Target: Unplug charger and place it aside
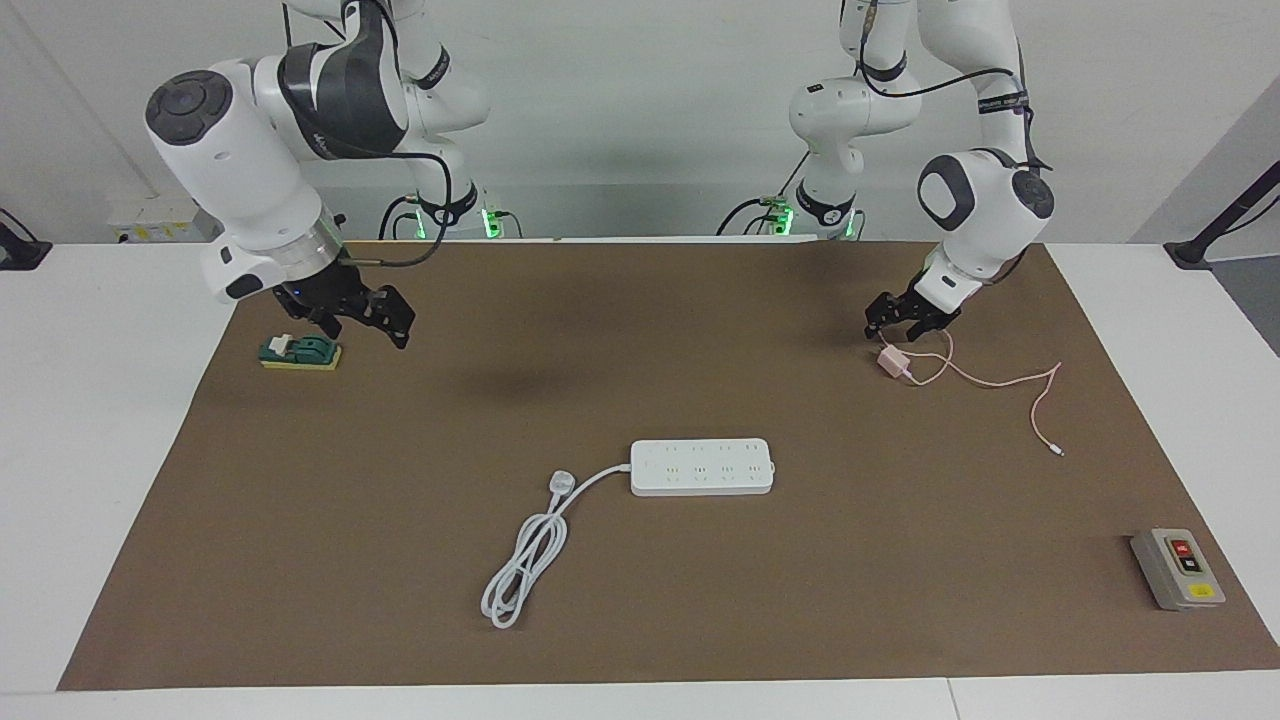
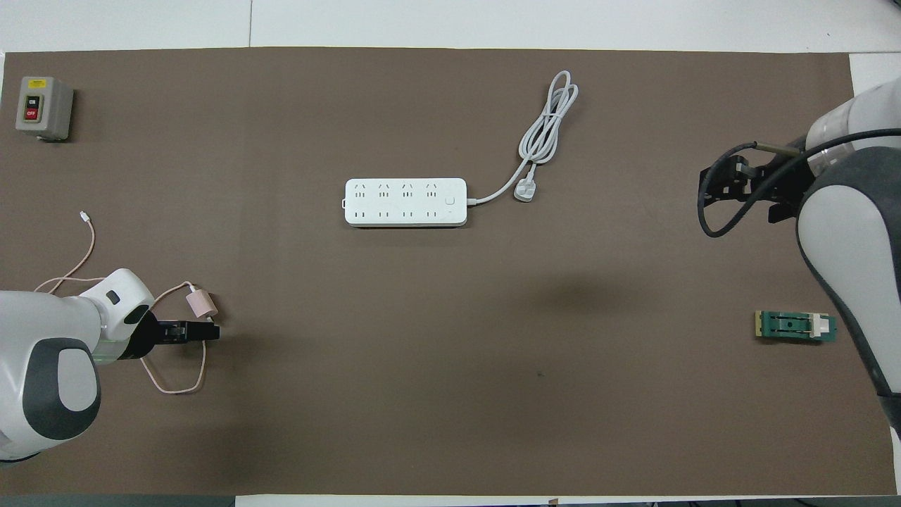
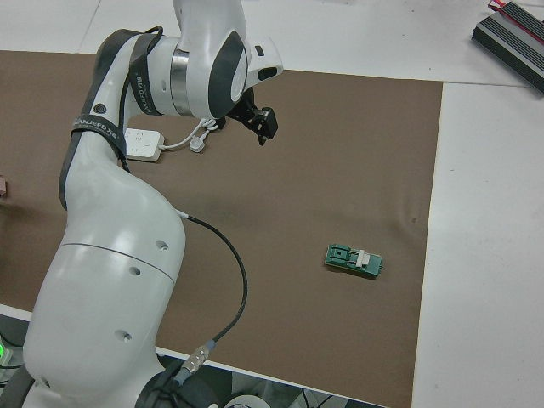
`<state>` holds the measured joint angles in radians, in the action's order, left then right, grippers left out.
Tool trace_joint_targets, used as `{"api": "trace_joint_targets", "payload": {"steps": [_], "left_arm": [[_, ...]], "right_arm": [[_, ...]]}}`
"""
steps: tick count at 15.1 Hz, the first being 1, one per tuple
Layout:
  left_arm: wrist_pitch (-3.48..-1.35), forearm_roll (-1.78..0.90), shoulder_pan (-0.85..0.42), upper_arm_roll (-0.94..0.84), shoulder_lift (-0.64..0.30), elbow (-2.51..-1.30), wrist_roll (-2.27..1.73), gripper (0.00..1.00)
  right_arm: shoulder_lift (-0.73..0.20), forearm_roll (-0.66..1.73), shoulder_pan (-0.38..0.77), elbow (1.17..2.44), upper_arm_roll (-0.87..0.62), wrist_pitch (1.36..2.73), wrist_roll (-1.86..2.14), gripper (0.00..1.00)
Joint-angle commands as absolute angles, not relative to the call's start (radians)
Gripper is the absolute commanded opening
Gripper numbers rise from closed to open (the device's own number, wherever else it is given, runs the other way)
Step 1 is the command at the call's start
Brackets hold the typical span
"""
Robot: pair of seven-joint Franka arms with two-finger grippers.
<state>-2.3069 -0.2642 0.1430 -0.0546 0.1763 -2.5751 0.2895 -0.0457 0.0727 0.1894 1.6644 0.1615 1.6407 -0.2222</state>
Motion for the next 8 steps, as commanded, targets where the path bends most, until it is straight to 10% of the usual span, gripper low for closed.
{"api": "trace_joint_targets", "payload": {"steps": [1, 8], "left_arm": [[-2.324, -0.195, 0.201, -0.055, 0.184, -2.589, 0.307, 1.00], [-2.208, -0.138, 0.293, -0.054, 0.184, -2.437, 0.307, 1.00]], "right_arm": [[-0.006, 0.057, 0.150, 1.672, 0.129, 1.624, -0.195, 1.00], [-0.035, 0.043, 0.106, 1.618, 0.140, 1.619, -0.172, 1.00]]}}
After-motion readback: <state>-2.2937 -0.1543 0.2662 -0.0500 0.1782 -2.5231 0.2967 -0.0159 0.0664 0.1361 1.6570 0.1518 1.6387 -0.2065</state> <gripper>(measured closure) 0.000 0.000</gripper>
